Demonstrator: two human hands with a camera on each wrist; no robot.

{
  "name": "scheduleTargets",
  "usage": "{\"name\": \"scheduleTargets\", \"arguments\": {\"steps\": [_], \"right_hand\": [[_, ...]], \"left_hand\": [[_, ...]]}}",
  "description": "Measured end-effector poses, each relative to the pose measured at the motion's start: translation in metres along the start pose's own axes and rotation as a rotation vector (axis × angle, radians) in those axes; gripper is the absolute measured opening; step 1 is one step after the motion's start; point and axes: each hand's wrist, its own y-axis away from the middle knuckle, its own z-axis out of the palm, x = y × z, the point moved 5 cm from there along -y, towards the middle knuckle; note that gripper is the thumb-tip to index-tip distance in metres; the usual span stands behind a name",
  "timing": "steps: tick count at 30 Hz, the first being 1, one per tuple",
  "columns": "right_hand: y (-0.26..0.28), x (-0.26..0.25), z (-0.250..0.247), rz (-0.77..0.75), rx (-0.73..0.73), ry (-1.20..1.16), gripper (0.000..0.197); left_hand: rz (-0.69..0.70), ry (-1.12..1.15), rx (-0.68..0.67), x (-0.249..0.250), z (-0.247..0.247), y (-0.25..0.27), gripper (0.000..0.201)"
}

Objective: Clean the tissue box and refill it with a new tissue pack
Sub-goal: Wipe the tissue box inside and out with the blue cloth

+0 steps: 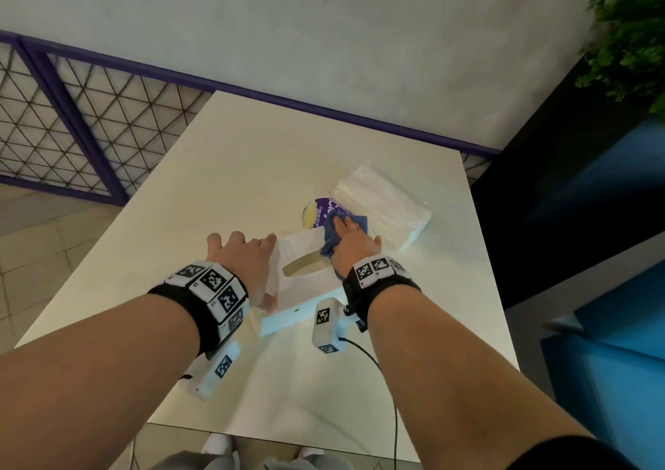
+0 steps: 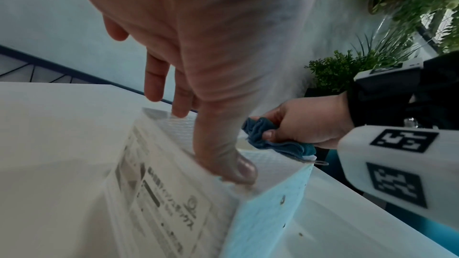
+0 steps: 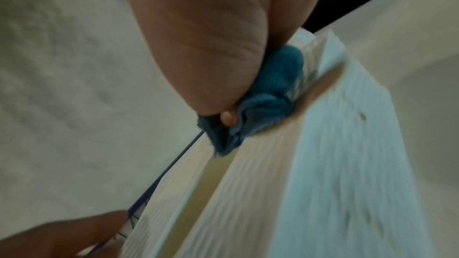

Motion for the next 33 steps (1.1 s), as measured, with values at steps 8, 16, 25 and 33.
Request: {"name": "scheduleTargets", "arguments": {"steps": [8, 16, 25, 33], "right_hand": [[-0.016, -0.003, -0.003, 0.239, 0.047, -0.244, 0.111], [-0.014, -0.016, -0.008, 0.174, 0.024, -0.030, 0.090], [0.029, 0.007, -0.040, 0.024, 0.115, -0.214, 0.032], [0.058, -0.022, 0.008, 0.003, 0.156, 0.018, 0.041]], "left_hand": [[0.008, 0.009, 0.012, 0.000, 0.001, -0.001, 0.103], [0.026, 0.021, 0.034, -0.002, 0.002, -0.002, 0.102], [0.055, -0.127, 0.023, 0.011, -0.008, -0.009, 0.077], [0.076, -0.107, 0.052, 0.010, -0.002, -0.008, 0.089]]}}
